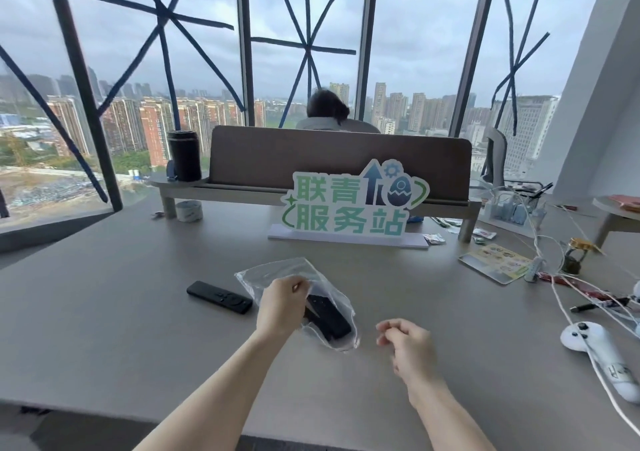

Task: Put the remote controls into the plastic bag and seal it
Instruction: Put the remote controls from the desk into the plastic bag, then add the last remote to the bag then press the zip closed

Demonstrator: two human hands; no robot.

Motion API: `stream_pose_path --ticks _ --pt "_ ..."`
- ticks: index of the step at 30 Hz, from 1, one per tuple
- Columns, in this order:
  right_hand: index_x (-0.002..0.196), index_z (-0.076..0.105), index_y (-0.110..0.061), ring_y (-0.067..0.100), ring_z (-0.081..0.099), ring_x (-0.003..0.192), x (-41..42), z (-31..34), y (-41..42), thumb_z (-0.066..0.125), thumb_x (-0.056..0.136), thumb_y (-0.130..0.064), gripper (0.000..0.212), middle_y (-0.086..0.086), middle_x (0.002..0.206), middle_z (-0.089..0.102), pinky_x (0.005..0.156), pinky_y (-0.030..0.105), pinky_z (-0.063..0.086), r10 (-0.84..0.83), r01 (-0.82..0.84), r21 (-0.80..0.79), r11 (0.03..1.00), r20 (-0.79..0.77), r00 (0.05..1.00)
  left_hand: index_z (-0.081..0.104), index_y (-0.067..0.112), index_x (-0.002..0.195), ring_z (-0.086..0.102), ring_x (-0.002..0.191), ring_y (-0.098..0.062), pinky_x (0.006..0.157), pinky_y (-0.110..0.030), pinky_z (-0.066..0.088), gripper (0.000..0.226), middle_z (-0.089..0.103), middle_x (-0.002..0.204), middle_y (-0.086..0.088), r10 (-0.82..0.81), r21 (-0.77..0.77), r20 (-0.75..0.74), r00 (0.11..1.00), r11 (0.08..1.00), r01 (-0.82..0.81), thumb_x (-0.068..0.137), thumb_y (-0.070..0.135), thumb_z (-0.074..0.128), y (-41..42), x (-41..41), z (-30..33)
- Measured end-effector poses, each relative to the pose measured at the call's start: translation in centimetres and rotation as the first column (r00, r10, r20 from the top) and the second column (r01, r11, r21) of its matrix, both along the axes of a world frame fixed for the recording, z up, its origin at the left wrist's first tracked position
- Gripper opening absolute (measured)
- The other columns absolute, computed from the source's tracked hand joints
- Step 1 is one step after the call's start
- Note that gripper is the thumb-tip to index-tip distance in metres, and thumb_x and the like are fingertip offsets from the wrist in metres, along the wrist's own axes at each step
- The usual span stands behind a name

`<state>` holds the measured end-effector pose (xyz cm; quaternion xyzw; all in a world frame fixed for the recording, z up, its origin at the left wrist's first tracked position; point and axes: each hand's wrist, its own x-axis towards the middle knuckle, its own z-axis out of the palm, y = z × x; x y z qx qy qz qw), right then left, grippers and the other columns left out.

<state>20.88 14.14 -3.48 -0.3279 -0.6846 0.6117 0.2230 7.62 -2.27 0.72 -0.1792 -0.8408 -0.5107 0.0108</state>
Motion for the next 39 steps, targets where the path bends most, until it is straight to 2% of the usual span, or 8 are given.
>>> stream_pose_path --ticks 7,12,16,20,22,25,32,39 --pt "0.079 0.069 -0.013 0.008 0.044 0.038 -3.4 1.3 -0.5 0.053 0.084 0.002 0.022 0.0 0.051 0.063 0.047 0.026 0.03 -0.02 0.025 0.083 0.996 -0.06 0.998 0.073 0.011 0.093 0.05 0.049 -0.018 0.051 -0.029 0.044 0.022 0.067 0.07 -0.001 0.119 0.255 -0.041 0.992 0.961 -0.105 0.091 0.018 0.052 -1.9 -6.3 8.2" --pt "0.094 0.067 -0.012 0.001 0.041 0.032 -7.8 2.5 -4.3 0.051 0.089 -0.003 0.019 0.003 0.067 0.065 0.04 0.018 0.032 0.239 -0.25 0.186 0.95 0.076 0.968 0.075 0.019 0.081 0.048 0.049 -0.021 0.06 -0.032 0.043 0.017 0.07 0.076 -0.011 0.294 0.346 -0.152 0.944 0.91 -0.228 0.086 0.021 0.058 -6.7 -9.9 14.2" --pt "0.114 0.066 -0.015 0.006 0.049 0.052 -11.7 2.0 -8.0 0.054 0.091 -0.018 0.026 0.0 0.093 0.066 0.057 0.025 0.047 0.405 -0.45 0.258 0.855 0.211 0.89 0.076 0.015 0.09 0.066 0.072 -0.042 0.064 -0.04 0.054 0.018 0.074 0.089 -0.02 0.404 0.338 -0.217 0.889 0.885 -0.32 0.085 0.021 0.059 -11.2 -11.4 15.6" --pt "0.142 0.049 -0.02 0.022 0.062 0.092 -14.8 1.7 -11.6 0.053 0.092 -0.033 0.052 0.001 0.137 0.058 0.093 0.033 0.048 0.441 -0.57 0.4 0.718 0.372 0.817 0.074 0.011 0.099 0.068 0.079 -0.027 0.066 -0.031 0.051 0.022 0.076 0.097 -0.012 0.503 0.306 -0.35 0.79 0.859 -0.412 0.089 0.021 0.058 -15.7 -11.7 16.1" --pt "0.149 0.038 -0.02 0.022 0.047 0.133 -16.1 1.2 -13.2 0.049 0.094 -0.038 0.059 -0.001 0.156 0.038 0.108 0.031 0.037 0.433 -0.626 0.457 0.632 0.461 0.774 0.074 0.01 0.099 0.068 0.081 -0.026 0.067 -0.03 0.049 0.023 0.075 0.097 -0.013 0.506 0.26 -0.403 0.763 0.862 -0.435 0.089 0.021 0.057 -17.4 -11.4 15.4" --pt "0.153 0.029 -0.018 0.019 0.031 0.145 -17.8 0.3 -15.1 0.043 0.098 -0.041 0.061 0.0 0.161 0.028 0.114 0.03 0.029 0.426 -0.689 0.484 0.539 0.55 0.719 0.074 0.008 0.099 0.067 0.086 -0.025 0.069 -0.026 0.045 0.022 0.075 0.1 -0.013 0.466 0.158 -0.373 0.802 0.884 -0.44 0.089 0.02 0.059 -19.3 -10.9 12.5" --pt "0.128 0.054 -0.018 0.03 0.061 0.112 -19.2 -0.5 -17.5 0.055 0.091 -0.032 0.04 0.006 0.131 0.054 0.084 0.034 0.047 0.268 -0.631 0.63 0.453 0.579 0.77 0.075 0.01 0.087 0.068 0.083 -0.028 0.076 -0.038 0.054 0.019 0.076 0.088 -0.011 0.331 -0.092 -0.204 0.921 0.93 -0.355 0.086 0.022 0.061 -21.7 -10.1 5.5" --pt "0.066 0.051 -0.013 0.018 0.043 0.038 -14.0 3.0 -14.1 0.056 0.075 -0.029 0.019 0.006 0.051 0.055 0.039 0.03 0.036 0.515 -0.535 0.099 0.839 0.171 0.84 0.076 0.017 0.087 0.068 0.076 -0.026 0.072 -0.033 0.054 0.022 0.076 0.082 -0.008 0.296 -0.204 -0.192 0.936 0.921 -0.333 0.085 0.032 0.06 -22.1 -8.1 4.3"
